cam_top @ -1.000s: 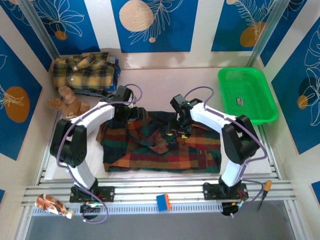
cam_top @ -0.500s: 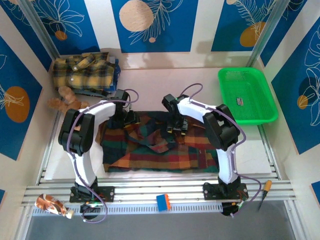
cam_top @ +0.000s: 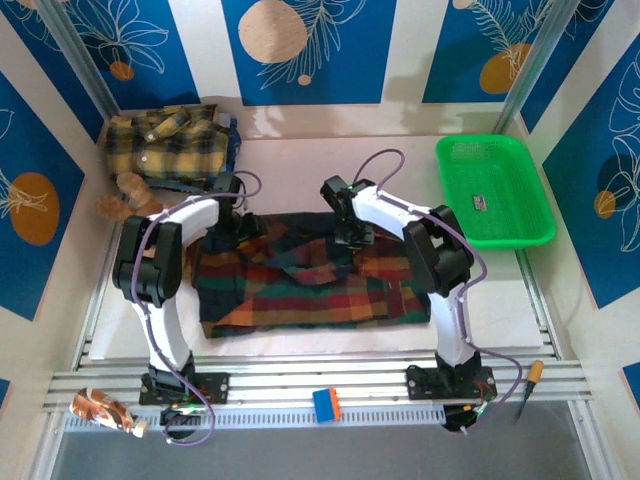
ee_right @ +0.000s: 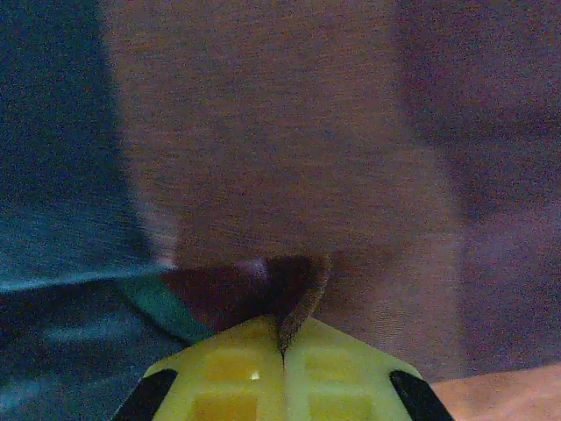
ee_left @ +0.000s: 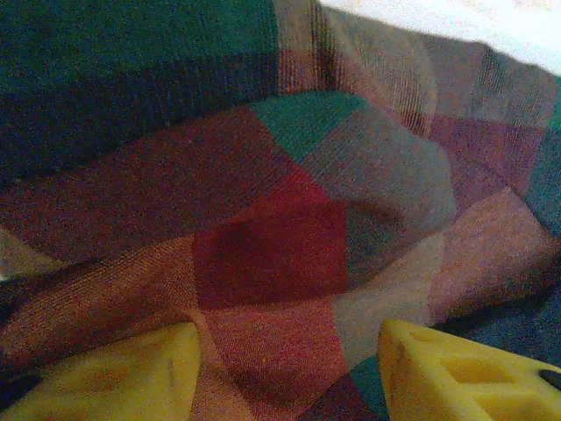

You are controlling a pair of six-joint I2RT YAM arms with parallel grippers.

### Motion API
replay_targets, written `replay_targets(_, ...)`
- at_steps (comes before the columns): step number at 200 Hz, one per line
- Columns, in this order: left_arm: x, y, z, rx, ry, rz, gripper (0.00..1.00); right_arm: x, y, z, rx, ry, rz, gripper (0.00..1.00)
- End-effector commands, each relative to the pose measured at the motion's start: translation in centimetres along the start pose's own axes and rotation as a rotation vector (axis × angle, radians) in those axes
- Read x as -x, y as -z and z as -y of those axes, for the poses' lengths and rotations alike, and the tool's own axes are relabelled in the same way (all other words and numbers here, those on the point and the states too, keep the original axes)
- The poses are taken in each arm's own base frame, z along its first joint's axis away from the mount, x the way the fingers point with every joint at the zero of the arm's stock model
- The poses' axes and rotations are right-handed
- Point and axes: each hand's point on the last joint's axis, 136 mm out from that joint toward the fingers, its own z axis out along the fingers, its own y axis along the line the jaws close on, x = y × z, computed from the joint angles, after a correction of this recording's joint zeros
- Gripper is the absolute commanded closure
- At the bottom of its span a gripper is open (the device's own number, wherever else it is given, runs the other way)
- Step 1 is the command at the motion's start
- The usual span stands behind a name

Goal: Fold and stack the long sleeve shirts

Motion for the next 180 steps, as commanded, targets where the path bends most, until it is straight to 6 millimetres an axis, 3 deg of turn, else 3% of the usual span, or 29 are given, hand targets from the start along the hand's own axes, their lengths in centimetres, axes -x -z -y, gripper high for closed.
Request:
replay_targets(1,1.6,0.1,-1.2,0.031,0.056,0.012,0.44,2.1,4.8,0.6,0.063,0.009,0.141,1.0)
replay_targets(17,2.0,0.0,-1.3,0.019,0.08,0.013,0.44,1.2,6.7,1.2,0.094,0.014,0.179,1.0)
replay_targets(37,1.9,-0.1,-1.6,0.015,0.099,0.009,0.44,-1.8,7.9,2.2,0.129,0.004,0.179,1.0)
replay_targets(59,1.5,-0.2,-1.9,0.004,0.129,-0.001,0.44,-6.5,8.3,2.5,0.196,0.002,0.129,1.0)
replay_targets(96,0.6,-0.7,-2.8,0.001,0.159,-0.024,0.44,-15.0,9.0,0.2,0.342,0.17,0.086,1.0)
replay_targets(115,0.3,-0.9,-3.4,0.002,0.174,-0.033,0.43,-18.0,9.6,-0.5,0.36,0.27,0.075,1.0)
replay_targets(150,-0.1,-1.6,-4.2,-0.004,0.193,-0.054,0.43,-18.9,12.2,-1.9,0.368,0.421,0.142,1.0)
replay_targets(180,0.5,-1.8,-5.0,-0.019,0.255,-0.046,0.43,-18.7,12.1,-2.1,0.331,0.486,0.144,1.0)
